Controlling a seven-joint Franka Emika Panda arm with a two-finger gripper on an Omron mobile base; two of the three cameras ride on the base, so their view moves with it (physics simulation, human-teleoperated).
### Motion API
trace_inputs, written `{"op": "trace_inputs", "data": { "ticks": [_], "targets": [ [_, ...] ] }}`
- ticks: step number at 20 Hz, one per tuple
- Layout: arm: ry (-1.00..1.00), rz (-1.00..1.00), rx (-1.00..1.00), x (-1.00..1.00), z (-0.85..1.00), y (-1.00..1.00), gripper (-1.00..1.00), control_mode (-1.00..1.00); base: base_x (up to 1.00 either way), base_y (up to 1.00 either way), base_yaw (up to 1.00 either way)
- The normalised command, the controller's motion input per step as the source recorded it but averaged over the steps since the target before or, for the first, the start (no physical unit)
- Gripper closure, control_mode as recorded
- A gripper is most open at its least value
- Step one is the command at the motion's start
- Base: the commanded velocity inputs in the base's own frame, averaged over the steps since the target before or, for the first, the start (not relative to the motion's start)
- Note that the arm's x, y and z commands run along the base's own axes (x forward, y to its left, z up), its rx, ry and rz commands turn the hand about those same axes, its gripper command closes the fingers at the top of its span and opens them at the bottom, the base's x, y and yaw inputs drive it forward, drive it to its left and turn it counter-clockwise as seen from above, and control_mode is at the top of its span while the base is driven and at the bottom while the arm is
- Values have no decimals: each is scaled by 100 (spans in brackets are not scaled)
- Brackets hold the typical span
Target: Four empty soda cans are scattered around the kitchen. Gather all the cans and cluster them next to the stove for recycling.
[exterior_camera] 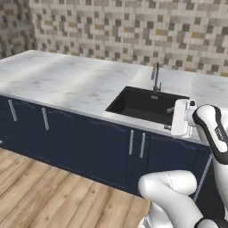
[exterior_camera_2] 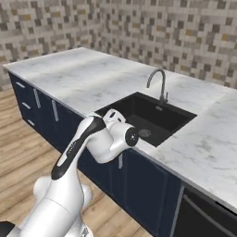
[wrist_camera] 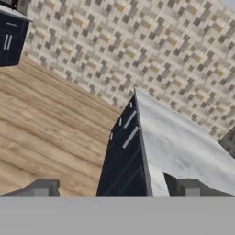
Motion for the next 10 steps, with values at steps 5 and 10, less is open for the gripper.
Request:
{"op": "trace_inputs", "data": {
  "ticks": [5, 10],
  "targets": [
    [0, 0, 0, 0, 0, 0, -100, 100, -24, -81, -15],
    [0, 0, 0, 0, 0, 0, -100, 100, -24, -81, -15]
  ]
}}
